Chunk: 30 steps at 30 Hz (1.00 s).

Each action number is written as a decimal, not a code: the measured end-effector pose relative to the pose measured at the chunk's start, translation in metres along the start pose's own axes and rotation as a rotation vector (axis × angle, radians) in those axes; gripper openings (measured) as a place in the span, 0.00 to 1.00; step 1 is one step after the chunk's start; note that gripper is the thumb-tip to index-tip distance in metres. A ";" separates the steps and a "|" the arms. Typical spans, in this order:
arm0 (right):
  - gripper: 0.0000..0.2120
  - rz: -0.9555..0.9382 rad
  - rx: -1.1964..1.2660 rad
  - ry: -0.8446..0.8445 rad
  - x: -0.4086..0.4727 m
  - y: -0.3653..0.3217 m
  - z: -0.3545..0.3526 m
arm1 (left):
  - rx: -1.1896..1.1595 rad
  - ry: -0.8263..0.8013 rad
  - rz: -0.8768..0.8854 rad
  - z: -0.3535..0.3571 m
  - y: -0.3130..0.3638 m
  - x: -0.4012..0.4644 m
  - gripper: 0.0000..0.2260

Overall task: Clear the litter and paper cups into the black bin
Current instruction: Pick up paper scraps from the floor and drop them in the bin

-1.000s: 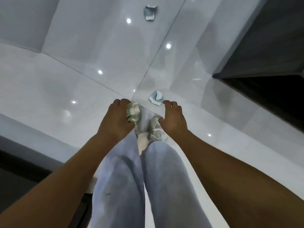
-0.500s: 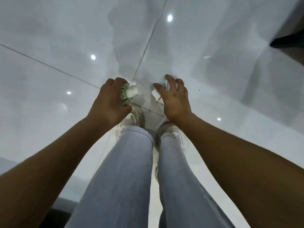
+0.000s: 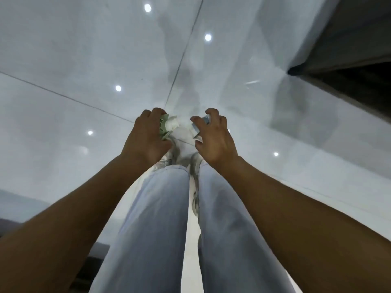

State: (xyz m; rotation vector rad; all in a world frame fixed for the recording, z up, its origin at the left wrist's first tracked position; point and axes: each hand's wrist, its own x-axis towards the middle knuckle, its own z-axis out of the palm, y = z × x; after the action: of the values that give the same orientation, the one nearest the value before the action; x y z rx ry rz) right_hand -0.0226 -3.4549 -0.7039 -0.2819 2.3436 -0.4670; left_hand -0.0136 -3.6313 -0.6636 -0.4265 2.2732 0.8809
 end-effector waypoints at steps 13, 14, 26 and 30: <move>0.27 0.337 0.252 0.254 -0.246 -0.108 -0.243 | 0.199 -0.087 0.257 -0.152 0.223 -0.189 0.24; 0.27 0.368 0.275 0.285 -0.262 -0.114 -0.250 | 0.230 -0.102 0.305 -0.157 0.235 -0.201 0.24; 0.30 0.839 0.681 0.553 -0.469 -0.122 -0.230 | 0.626 -0.303 0.704 -0.130 0.325 -0.353 0.28; 0.29 0.961 0.803 0.668 -0.544 -0.096 -0.207 | 0.713 -0.388 0.807 -0.073 0.360 -0.407 0.28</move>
State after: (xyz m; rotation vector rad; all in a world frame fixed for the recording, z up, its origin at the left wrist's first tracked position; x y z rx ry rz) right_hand 0.2309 -3.3118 -0.1907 1.4840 2.2902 -1.0185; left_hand 0.0701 -3.3962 -0.1751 0.9450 2.1777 0.3727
